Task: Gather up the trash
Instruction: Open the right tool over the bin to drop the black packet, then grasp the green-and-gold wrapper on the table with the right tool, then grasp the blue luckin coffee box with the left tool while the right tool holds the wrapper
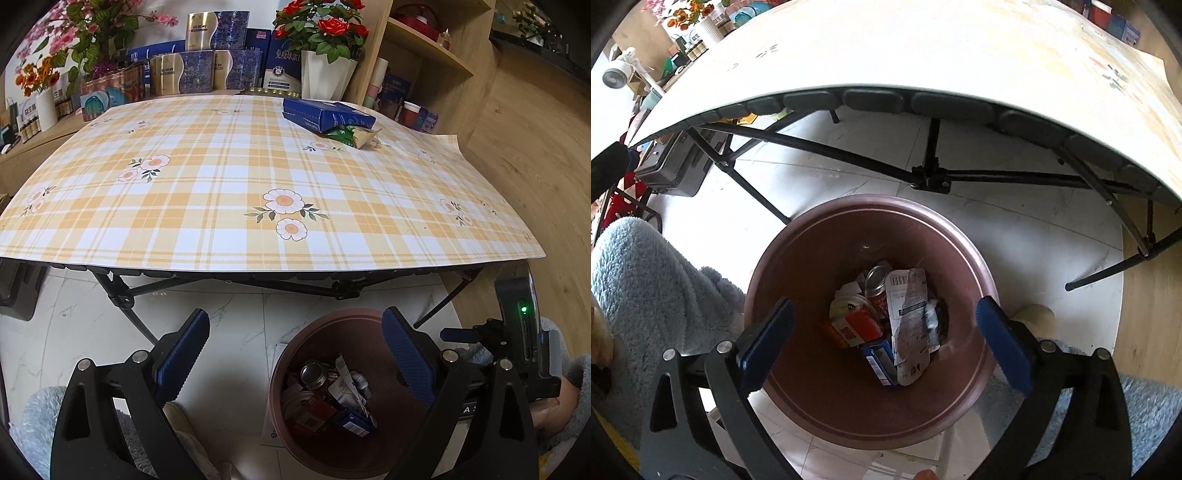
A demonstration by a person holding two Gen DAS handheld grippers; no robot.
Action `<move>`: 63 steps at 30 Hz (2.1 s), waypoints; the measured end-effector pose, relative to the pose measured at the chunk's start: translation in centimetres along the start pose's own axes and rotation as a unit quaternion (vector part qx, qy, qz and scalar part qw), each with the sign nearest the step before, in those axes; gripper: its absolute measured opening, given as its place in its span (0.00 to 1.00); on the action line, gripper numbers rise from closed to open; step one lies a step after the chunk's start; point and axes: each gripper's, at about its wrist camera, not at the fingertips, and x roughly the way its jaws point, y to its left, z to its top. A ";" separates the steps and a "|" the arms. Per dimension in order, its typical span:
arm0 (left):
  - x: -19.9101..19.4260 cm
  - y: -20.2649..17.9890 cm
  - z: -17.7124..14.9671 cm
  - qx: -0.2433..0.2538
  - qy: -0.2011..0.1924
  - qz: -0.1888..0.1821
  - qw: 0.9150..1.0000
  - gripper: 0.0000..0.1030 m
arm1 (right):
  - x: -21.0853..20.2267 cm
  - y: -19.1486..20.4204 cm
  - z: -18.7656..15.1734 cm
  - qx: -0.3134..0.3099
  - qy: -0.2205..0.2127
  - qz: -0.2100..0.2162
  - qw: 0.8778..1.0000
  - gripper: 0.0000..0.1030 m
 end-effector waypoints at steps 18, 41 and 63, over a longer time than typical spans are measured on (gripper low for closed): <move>-1.7 1.0 1.6 -0.022 -0.047 0.017 0.999 0.89 | -8.6 -3.6 3.0 0.065 -0.154 0.057 0.984 0.94; 2.4 4.8 13.8 -0.009 -0.100 0.055 0.993 0.89 | -1.8 -10.0 27.2 0.145 -0.168 0.032 0.975 0.74; 14.9 -7.7 22.3 0.234 -0.044 0.035 0.971 0.89 | -6.4 -15.7 19.0 0.145 -0.233 -0.040 0.961 0.26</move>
